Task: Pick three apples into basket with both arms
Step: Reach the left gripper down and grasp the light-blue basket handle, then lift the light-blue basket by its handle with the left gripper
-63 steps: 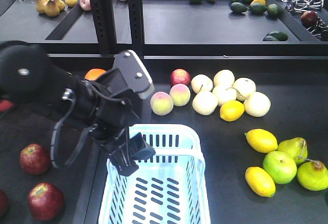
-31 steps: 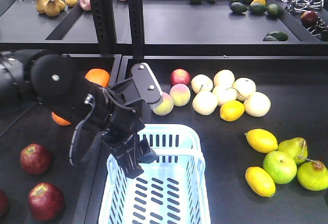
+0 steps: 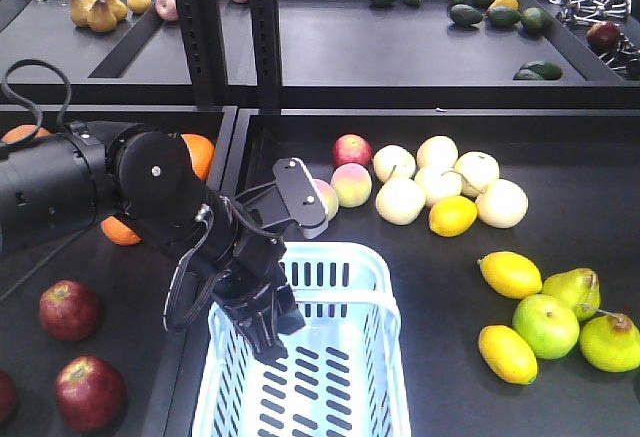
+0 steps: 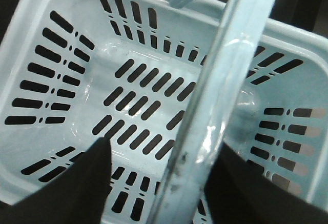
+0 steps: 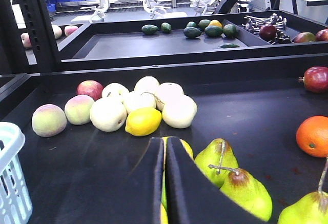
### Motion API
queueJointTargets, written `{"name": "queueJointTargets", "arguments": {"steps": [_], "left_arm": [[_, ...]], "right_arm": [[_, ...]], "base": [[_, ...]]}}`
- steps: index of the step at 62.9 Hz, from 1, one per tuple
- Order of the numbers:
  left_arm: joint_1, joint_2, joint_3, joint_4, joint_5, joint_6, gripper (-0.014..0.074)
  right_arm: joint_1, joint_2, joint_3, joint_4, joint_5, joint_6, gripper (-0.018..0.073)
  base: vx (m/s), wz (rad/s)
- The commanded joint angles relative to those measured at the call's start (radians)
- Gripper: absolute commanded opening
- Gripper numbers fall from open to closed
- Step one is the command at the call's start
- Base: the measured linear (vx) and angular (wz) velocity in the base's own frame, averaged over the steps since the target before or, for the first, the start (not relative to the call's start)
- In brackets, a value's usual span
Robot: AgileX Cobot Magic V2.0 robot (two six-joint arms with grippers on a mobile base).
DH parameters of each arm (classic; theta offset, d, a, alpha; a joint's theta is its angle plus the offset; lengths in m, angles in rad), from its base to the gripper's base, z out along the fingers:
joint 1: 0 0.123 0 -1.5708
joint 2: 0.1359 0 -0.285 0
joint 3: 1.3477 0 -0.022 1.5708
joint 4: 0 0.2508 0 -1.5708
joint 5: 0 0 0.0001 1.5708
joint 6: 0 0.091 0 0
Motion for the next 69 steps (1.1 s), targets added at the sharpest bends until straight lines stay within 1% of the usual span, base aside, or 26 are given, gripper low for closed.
{"name": "queueJointTargets", "arguments": {"steps": [1, 3, 7, 9, 12, 15, 23, 32, 35, 41, 48, 52, 54, 58, 64, 69], "left_arm": [[-0.007, -0.039, -0.029, -0.023, -0.022, -0.028, 0.0181], [-0.006, -0.039, -0.029, -0.023, -0.023, -0.039, 0.0118], [-0.006, -0.040, -0.029, -0.022, -0.021, -0.054, 0.0019], [-0.006, -0.046, -0.029, -0.022, -0.018, -0.059, -0.0010], [-0.006, -0.056, -0.029, -0.023, -0.016, -0.060, -0.0009], [-0.006, -0.079, -0.029, -0.023, -0.019, -0.081, -0.0009], [-0.004, -0.166, -0.029, -0.019, -0.028, -0.170, -0.0008], [0.000, -0.297, -0.029, 0.000, -0.027, -0.299, -0.0008], [0.000, -0.339, -0.028, 0.016, -0.025, -0.352, -0.0008], [0.000, -0.425, -0.028, 0.073, -0.025, -0.488, -0.0008], [0.000, -0.515, -0.019, 0.176, -0.025, -0.620, -0.0008], [0.000, -0.572, 0.013, 0.237, -0.030, -0.688, -0.0008], [0.000, -0.599, 0.035, 0.261, -0.033, -0.729, -0.0008], [0.000, -0.655, 0.096, 0.299, -0.032, -0.783, -0.0008], [0.000, -0.759, 0.201, 0.298, -0.042, -0.840, -0.0008], [0.000, -0.857, 0.278, 0.286, -0.075, -0.887, -0.0008]], "right_arm": [[0.004, -0.006, 0.012, -0.006, -0.075, -0.003, -0.0008], [0.004, -0.006, 0.012, -0.006, -0.075, -0.003, -0.0008], [0.004, -0.006, 0.012, -0.006, -0.075, -0.003, -0.0008], [0.004, -0.006, 0.012, -0.006, -0.075, -0.003, -0.0008], [0.004, -0.006, 0.012, -0.006, -0.075, -0.003, -0.0008], [0.004, -0.006, 0.012, -0.006, -0.075, -0.003, -0.0008], [0.004, -0.006, 0.012, -0.006, -0.075, -0.003, -0.0008], [0.004, -0.006, 0.012, -0.006, -0.075, -0.003, -0.0008], [0.004, -0.006, 0.012, -0.006, -0.075, -0.003, -0.0008], [0.004, -0.006, 0.012, -0.006, -0.075, -0.003, -0.0008], [0.004, -0.006, 0.012, -0.006, -0.075, -0.003, -0.0008], [0.004, -0.006, 0.012, -0.006, -0.075, -0.003, -0.0008], [0.004, -0.006, 0.012, -0.006, -0.075, -0.003, -0.0008], [0.004, -0.006, 0.012, -0.006, -0.075, -0.003, -0.0008], [0.004, -0.006, 0.012, -0.006, -0.075, -0.003, -0.0008], [0.004, -0.006, 0.012, -0.006, -0.075, -0.003, -0.0008]], "base": [[0.00, 0.00], [0.00, 0.00], [0.00, 0.00], [0.00, 0.00], [0.00, 0.00], [0.00, 0.00], [0.00, 0.00], [0.00, 0.00], [0.00, 0.00], [0.00, 0.00], [0.00, 0.00], [0.00, 0.00], [0.00, 0.00], [0.00, 0.00], [0.00, 0.00], [0.00, 0.00]]}}
